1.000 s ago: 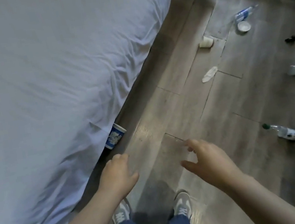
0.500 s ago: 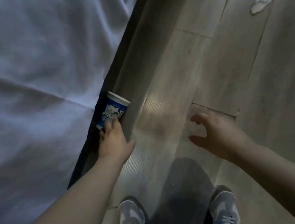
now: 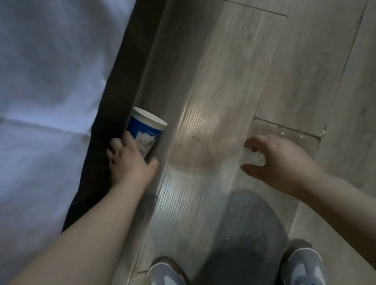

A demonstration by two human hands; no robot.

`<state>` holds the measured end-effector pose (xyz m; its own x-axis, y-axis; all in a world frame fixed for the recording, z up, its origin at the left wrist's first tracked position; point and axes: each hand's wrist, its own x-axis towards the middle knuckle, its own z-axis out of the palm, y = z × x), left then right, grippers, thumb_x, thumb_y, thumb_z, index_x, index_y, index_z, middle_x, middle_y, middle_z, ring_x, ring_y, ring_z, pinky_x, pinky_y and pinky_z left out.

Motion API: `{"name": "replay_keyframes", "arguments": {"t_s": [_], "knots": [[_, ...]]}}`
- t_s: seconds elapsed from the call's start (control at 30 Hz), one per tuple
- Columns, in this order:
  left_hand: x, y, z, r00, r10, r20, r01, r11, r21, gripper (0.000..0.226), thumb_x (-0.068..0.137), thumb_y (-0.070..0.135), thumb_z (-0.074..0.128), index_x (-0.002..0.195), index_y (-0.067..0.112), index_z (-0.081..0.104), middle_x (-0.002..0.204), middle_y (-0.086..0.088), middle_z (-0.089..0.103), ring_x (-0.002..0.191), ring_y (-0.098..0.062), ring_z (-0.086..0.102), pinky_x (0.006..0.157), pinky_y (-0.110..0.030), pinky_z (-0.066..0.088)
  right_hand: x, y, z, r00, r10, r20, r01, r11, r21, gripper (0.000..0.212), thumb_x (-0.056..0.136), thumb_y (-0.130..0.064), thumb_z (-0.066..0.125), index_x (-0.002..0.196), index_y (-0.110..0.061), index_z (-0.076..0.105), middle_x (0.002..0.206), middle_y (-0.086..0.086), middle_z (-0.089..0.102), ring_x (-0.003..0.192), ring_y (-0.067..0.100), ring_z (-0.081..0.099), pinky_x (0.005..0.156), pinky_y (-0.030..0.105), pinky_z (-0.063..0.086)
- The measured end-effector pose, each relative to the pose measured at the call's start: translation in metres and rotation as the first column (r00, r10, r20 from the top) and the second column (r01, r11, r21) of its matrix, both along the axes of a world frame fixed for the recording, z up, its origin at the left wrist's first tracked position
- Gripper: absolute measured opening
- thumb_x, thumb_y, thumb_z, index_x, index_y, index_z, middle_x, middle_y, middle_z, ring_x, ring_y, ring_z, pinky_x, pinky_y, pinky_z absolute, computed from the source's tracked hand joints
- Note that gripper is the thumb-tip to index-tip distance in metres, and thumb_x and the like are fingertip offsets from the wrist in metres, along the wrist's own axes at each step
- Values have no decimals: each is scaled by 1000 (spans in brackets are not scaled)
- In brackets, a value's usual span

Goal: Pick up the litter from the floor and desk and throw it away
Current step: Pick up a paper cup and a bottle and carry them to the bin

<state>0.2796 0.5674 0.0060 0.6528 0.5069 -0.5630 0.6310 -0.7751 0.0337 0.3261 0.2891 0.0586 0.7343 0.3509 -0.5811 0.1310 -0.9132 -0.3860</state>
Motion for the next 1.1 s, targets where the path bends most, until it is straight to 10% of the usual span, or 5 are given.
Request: {"name": "replay_keyframes", "arguments": {"t_s": [0.57, 1.1], "knots": [[18, -48, 6, 998, -42, 53, 53, 973, -225, 79, 57, 41, 82, 119, 16, 40, 121, -7, 43, 112, -27, 46, 89, -36, 42, 1, -25, -8, 990, -135, -52, 134, 991, -10, 51, 85, -40, 67, 130, -20, 54, 121, 0, 59, 110, 16, 56, 90, 31, 48], [61, -143, 290, 985, -120, 121, 161, 887, -433, 71, 53, 49, 77, 107, 28, 37, 94, 6, 52, 84, -15, 57, 75, -39, 55, -15, -107, 238, 819, -572, -31, 573, 818, 52, 49, 82, -35, 72, 126, -21, 57, 120, -1, 61, 108, 11, 57, 87, 24, 44]]}}
